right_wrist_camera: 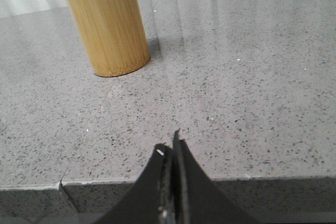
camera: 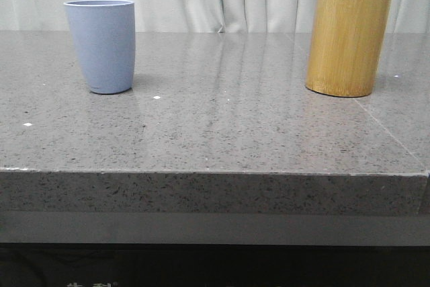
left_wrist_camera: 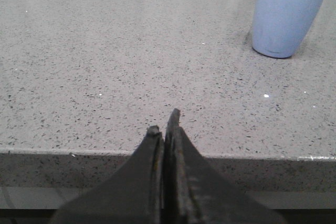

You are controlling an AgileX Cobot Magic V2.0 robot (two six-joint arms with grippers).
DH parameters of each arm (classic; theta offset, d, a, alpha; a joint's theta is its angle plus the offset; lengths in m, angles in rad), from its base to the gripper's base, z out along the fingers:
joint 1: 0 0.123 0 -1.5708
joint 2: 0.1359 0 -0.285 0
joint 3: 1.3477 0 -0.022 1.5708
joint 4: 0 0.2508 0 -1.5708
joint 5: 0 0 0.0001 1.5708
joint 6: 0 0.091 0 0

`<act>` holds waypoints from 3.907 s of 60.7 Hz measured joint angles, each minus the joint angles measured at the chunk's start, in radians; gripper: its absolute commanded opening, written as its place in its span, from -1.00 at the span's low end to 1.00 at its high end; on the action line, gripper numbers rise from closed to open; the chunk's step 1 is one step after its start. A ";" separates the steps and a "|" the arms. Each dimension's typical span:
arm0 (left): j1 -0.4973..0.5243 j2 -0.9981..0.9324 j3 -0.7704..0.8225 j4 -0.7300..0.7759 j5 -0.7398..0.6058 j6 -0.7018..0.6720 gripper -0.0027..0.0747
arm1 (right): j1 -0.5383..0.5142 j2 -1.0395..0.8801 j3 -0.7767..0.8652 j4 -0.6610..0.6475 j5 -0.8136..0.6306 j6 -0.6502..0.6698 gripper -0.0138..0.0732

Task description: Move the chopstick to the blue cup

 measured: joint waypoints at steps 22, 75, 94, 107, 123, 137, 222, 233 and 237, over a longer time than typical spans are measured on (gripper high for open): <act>0.000 0.000 0.000 0.000 0.000 0.000 -0.98 | 0.000 0.000 0.000 0.000 0.000 0.000 -0.84; 0.000 0.000 0.000 0.004 -0.003 0.000 -0.98 | 0.000 0.000 0.000 0.000 0.000 0.000 -0.84; 0.000 0.000 0.000 0.004 -0.005 0.000 -0.98 | 0.000 0.000 0.000 0.000 0.000 0.000 -0.84; 0.000 0.000 0.000 0.004 -0.007 0.000 -0.98 | 0.000 0.000 0.000 0.000 0.000 0.000 -0.84; 0.000 0.000 0.000 0.004 -0.032 0.000 -0.98 | 0.000 0.000 0.000 0.000 0.000 0.000 -0.84; 0.000 0.000 0.000 0.004 -0.056 0.000 -0.98 | 0.000 0.000 0.000 0.000 -0.002 0.000 -0.84; 0.000 0.499 -0.549 0.000 0.070 0.000 0.69 | 0.000 0.403 -0.615 0.015 0.238 0.000 0.53; 0.000 0.516 -0.554 -0.012 0.037 0.000 0.60 | 0.000 0.403 -0.615 0.015 0.239 0.000 0.71; 0.000 0.549 -0.579 -0.018 0.050 0.000 0.57 | 0.000 0.403 -0.615 0.015 0.239 0.000 0.71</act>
